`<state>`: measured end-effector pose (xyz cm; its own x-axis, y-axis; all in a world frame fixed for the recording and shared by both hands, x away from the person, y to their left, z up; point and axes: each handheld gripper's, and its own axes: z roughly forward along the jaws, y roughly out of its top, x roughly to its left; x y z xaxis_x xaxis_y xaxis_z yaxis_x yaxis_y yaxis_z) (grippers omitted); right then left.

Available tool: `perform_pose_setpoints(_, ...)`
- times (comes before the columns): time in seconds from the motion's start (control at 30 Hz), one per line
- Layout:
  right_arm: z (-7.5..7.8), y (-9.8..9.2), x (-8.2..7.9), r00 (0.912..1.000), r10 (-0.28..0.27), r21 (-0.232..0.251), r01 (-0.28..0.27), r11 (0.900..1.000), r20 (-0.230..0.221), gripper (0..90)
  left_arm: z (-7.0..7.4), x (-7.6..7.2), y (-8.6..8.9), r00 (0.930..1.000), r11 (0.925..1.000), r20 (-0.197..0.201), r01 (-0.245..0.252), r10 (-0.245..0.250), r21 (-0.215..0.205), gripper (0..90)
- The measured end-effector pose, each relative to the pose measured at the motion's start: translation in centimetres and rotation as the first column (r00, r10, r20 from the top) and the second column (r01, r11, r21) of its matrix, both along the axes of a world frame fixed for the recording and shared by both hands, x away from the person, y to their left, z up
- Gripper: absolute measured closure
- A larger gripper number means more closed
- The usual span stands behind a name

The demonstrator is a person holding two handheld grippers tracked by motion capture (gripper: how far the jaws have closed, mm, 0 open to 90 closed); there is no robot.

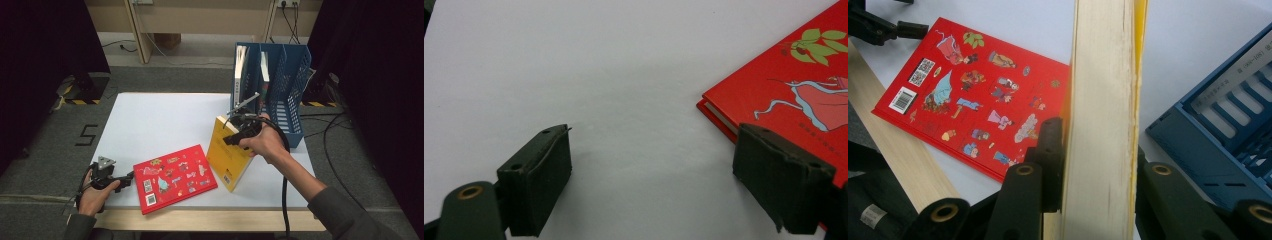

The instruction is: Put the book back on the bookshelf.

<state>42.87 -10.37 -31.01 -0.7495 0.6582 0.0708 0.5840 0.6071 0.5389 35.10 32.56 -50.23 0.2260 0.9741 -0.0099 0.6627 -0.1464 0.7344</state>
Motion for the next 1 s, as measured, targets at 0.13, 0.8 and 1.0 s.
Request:
perform_pose_setpoints(0.13,0.2,-0.2,-0.3,0.9999,0.013,0.014,-0.013,1.0,0.002,74.4,0.0,0.0,0.0,1.0,1.0,0.001,0.002,-0.002,0.001,15.0)
perform_pose_setpoints(0.8,4.2,-3.2,-1.6,0.9927,-0.032,0.058,0.026,0.998,0.117,75.0,-0.1,0.0,0.0,1.0,1.0,0.004,0.008,-0.008,-0.005,14.7)
perform_pose_setpoints(1.0,5.8,-4.6,-1.9,0.9882,-0.059,0.061,0.05,0.997,0.142,75.0,-0.1,0.0,0.0,0.9999,0.9999,0.005,0.009,-0.009,-0.005,14.7)
